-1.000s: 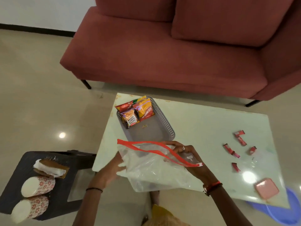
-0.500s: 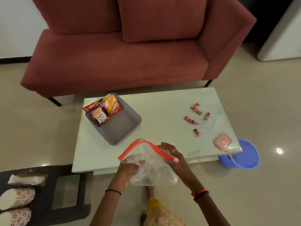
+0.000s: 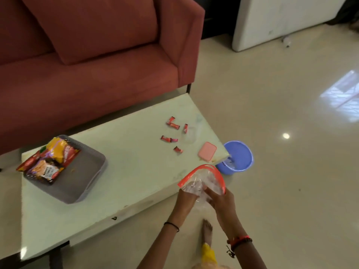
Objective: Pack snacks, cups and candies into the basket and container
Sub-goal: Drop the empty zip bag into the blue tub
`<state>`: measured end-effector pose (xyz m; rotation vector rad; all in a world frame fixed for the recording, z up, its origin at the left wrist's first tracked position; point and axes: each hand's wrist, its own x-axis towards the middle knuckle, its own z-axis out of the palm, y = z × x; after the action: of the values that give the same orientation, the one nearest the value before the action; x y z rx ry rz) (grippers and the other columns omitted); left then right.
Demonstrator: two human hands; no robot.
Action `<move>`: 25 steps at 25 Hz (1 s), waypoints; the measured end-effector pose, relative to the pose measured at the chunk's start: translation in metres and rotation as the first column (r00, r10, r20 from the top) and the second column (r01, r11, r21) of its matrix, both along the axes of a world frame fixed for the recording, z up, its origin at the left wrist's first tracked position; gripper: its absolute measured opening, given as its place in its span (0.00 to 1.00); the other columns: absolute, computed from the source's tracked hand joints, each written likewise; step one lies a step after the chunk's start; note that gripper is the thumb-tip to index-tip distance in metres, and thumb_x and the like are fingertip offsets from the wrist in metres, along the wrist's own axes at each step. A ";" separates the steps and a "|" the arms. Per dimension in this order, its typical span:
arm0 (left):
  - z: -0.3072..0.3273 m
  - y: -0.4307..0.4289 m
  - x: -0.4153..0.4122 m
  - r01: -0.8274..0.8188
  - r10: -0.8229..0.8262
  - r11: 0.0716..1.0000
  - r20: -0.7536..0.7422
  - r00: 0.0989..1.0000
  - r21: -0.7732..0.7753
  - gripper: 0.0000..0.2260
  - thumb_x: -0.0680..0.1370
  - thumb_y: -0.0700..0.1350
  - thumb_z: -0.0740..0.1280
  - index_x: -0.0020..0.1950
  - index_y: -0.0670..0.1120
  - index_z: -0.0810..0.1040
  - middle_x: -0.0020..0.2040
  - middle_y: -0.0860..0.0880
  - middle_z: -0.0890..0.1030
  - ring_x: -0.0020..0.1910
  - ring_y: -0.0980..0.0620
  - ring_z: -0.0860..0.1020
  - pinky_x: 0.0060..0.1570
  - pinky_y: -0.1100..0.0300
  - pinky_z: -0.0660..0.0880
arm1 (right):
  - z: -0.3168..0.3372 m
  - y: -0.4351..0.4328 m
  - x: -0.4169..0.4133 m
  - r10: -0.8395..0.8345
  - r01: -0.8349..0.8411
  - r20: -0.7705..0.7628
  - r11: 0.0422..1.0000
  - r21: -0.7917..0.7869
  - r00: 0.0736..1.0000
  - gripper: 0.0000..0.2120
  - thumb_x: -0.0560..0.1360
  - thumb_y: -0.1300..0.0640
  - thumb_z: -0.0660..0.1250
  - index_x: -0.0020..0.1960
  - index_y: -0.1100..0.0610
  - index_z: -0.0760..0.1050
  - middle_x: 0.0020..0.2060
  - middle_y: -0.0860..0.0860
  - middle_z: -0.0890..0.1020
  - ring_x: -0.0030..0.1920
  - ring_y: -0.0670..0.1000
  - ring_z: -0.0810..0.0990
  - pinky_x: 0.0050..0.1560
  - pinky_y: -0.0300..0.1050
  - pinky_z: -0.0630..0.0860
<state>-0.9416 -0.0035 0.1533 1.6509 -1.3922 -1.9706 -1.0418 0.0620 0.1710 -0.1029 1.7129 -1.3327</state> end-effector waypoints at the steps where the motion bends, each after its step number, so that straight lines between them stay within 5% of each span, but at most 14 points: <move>1: -0.002 -0.001 -0.026 0.067 -0.068 0.997 -0.047 0.997 -0.029 0.12 0.74 0.30 0.63 0.56 0.39 0.76 0.58 0.40 0.78 0.37 0.74 0.76 0.40 0.79 0.71 | -0.007 0.002 -0.025 -0.051 0.051 -0.001 0.999 0.008 0.999 0.14 0.69 0.66 0.73 0.54 0.63 0.80 0.49 0.65 0.84 0.48 0.66 0.82 0.52 0.63 0.77; 5: -0.019 -0.007 -0.114 0.200 -0.203 0.979 -0.133 0.970 -0.038 0.19 0.72 0.36 0.69 0.61 0.49 0.72 0.57 0.52 0.76 0.51 0.66 0.77 0.48 0.76 0.72 | -0.044 0.007 -0.134 -0.225 0.229 -0.061 0.971 0.074 0.973 0.12 0.69 0.71 0.69 0.52 0.66 0.80 0.41 0.62 0.82 0.39 0.56 0.79 0.43 0.51 0.76; 8: -0.047 -0.022 -0.166 0.154 -0.150 0.984 0.045 0.988 -0.086 0.19 0.73 0.36 0.67 0.64 0.43 0.71 0.63 0.45 0.72 0.59 0.48 0.75 0.59 0.58 0.73 | -0.082 -0.004 -0.213 -0.348 0.367 -0.136 0.916 0.163 0.928 0.14 0.68 0.69 0.70 0.53 0.65 0.78 0.38 0.58 0.80 0.36 0.55 0.77 0.38 0.47 0.77; 12: -0.097 -0.044 -0.212 0.260 -0.216 0.944 0.216 0.952 -0.203 0.11 0.73 0.34 0.63 0.55 0.42 0.77 0.57 0.40 0.77 0.56 0.44 0.76 0.60 0.55 0.70 | -0.138 -0.038 -0.290 -0.344 0.408 -0.270 0.883 0.233 0.899 0.15 0.68 0.69 0.67 0.54 0.64 0.78 0.40 0.58 0.81 0.38 0.55 0.77 0.36 0.45 0.76; 18: -0.175 -0.090 -0.293 0.392 -0.332 0.862 0.225 0.916 -0.321 0.11 0.73 0.32 0.60 0.51 0.40 0.78 0.55 0.40 0.77 0.54 0.45 0.76 0.53 0.63 0.69 | -0.248 -0.093 -0.374 -0.219 0.387 -0.445 0.860 0.333 0.868 0.19 0.71 0.66 0.67 0.61 0.65 0.73 0.55 0.65 0.79 0.57 0.64 0.76 0.61 0.55 0.74; 23: -0.229 -0.138 -0.337 0.364 -0.320 0.829 0.173 0.931 -0.424 0.11 0.75 0.34 0.59 0.53 0.41 0.78 0.55 0.41 0.77 0.52 0.47 0.77 0.45 0.68 0.67 | -0.327 -0.120 -0.397 -0.104 0.283 -0.461 0.898 0.338 0.881 0.24 0.72 0.64 0.68 0.67 0.60 0.69 0.61 0.65 0.72 0.62 0.62 0.71 0.66 0.48 0.68; 25: -0.245 -0.148 -0.343 0.333 -0.291 0.835 0.161 0.943 -0.437 0.12 0.75 0.33 0.58 0.53 0.41 0.78 0.55 0.42 0.78 0.53 0.46 0.77 0.43 0.69 0.66 | -0.351 -0.123 -0.399 0.012 0.138 -0.358 0.910 0.391 0.934 0.32 0.71 0.62 0.71 0.72 0.56 0.64 0.65 0.63 0.68 0.63 0.60 0.71 0.66 0.50 0.68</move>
<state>-1.2846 -0.1514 -0.0915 1.3657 -2.0833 -1.5390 -1.4411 -0.0611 -0.1799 -0.0445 2.2906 -1.0104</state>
